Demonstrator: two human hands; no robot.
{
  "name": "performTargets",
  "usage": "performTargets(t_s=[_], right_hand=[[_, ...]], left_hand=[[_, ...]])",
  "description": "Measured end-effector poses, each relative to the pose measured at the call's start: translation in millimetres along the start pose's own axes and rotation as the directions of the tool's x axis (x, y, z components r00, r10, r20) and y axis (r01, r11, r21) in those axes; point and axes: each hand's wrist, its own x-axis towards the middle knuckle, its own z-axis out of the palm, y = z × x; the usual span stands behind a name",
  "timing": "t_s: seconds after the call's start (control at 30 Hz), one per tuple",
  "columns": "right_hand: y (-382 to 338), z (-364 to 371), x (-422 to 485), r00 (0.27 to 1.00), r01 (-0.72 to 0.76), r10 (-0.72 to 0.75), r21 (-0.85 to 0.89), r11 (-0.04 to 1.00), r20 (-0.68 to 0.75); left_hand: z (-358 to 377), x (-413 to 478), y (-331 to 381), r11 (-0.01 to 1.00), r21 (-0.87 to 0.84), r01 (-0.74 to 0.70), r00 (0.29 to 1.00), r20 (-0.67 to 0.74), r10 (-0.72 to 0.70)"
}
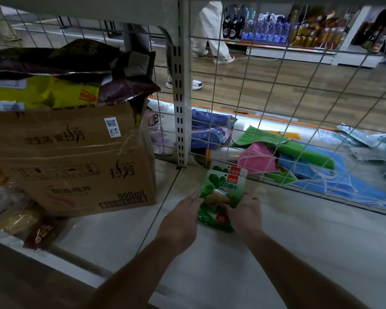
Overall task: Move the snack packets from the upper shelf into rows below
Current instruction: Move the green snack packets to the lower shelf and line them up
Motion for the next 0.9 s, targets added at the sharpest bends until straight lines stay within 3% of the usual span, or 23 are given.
performTargets(t_s=[0.1, 0.2, 0.4, 0.63, 0.9], right_hand=[[-0.6, -17.0, -5.5, 0.999, 0.04, -0.04, 0.04, 0.998, -0.01], [0.8, -48.2, -15.8, 0.989, 0.146, -0.147, -0.027, 0.989, -0.032], [12.3, -120.2, -48.2, 0.969, 0.221, -0.233, -0.128, 0.967, -0.085], [31.2, -192.8, -115.5, 0.9, 0.38, -0.433, -0.391, 0.838, -0.054], [37.4, -270.4, -195.5, 0.885, 0.413, -0.464, -0.528, 0.742, 0.041]], left_hand=[[-4.4, 0.4, 8.0, 0.999, 0.002, -0.05, 0.999, -0.006, 0.05], [-15.4, -3.0, 24.3, 0.996, 0.013, -0.09, 0.996, 0.014, 0.089], [-49.6, -14.3, 78.2, 0.985, 0.113, -0.13, 0.992, 0.009, 0.13], [-77.0, -52.1, 140.4, 0.953, 0.235, -0.19, 0.977, -0.052, 0.207], [-107.6, -112.0, 203.6, 0.949, 0.279, -0.148, 0.98, -0.091, 0.179]])
